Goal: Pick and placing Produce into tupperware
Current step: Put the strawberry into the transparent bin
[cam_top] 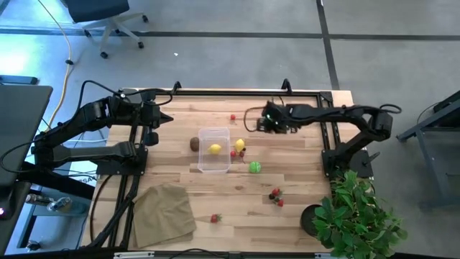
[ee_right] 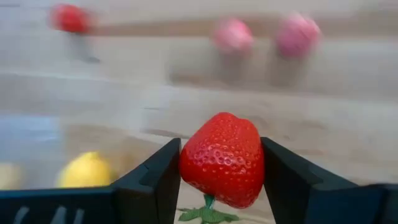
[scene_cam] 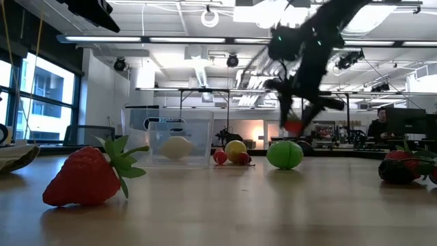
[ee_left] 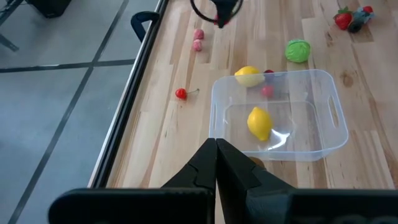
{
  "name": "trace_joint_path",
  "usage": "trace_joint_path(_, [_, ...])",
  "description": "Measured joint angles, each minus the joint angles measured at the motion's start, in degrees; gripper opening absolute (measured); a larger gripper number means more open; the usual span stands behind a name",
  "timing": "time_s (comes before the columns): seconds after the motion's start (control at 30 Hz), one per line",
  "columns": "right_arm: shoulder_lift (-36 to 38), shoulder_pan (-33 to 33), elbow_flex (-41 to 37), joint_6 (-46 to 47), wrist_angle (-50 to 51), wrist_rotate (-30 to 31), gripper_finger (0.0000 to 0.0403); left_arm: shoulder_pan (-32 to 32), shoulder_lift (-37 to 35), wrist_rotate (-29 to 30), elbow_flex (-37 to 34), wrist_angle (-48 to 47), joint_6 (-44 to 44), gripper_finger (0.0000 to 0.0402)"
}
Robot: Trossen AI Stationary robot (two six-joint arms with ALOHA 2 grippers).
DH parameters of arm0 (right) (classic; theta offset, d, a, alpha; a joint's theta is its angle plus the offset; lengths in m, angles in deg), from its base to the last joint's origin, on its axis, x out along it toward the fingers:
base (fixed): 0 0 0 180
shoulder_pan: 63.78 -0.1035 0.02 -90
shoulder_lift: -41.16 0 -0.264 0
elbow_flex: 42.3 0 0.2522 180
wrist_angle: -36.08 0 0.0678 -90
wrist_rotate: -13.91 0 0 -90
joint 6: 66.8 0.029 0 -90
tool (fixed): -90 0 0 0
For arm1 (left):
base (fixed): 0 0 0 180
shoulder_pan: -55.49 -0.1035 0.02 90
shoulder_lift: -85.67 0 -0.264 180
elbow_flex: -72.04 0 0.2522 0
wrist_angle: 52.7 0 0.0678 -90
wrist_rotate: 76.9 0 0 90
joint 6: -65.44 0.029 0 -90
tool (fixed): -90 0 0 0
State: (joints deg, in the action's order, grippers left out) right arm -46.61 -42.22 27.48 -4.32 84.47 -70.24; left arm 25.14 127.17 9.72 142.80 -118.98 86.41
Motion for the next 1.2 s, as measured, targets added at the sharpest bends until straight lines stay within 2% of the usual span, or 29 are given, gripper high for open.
trace_joint_path(0.33, [0.0, -3.0, 24.2, -28.2, 0.1, 0.5, 0.0169, 0.0, 0.0, 0.0, 0.0, 0.0, 0.0, 0.0001])
trace_joint_path(0.63, [-4.6, -10.7, 40.7, -56.2, 0.3, -0.1, 0.0169, 0.0, 0.0, 0.0, 0.0, 0.0, 0.0, 0.0001])
trace_joint_path(0.87, [-15.4, -14.1, 48.7, -60.9, 4.4, 0.1, 0.0169, 0.0, 0.0, 0.0, 0.0, 0.0, 0.0, 0.0001])
trace_joint_path(1.2, [-37.5, -14.1, 61.8, -59.6, 21.2, -3.5, 0.0169, 0.0, 0.0, 0.0, 0.0, 0.0, 0.0, 0.0001])
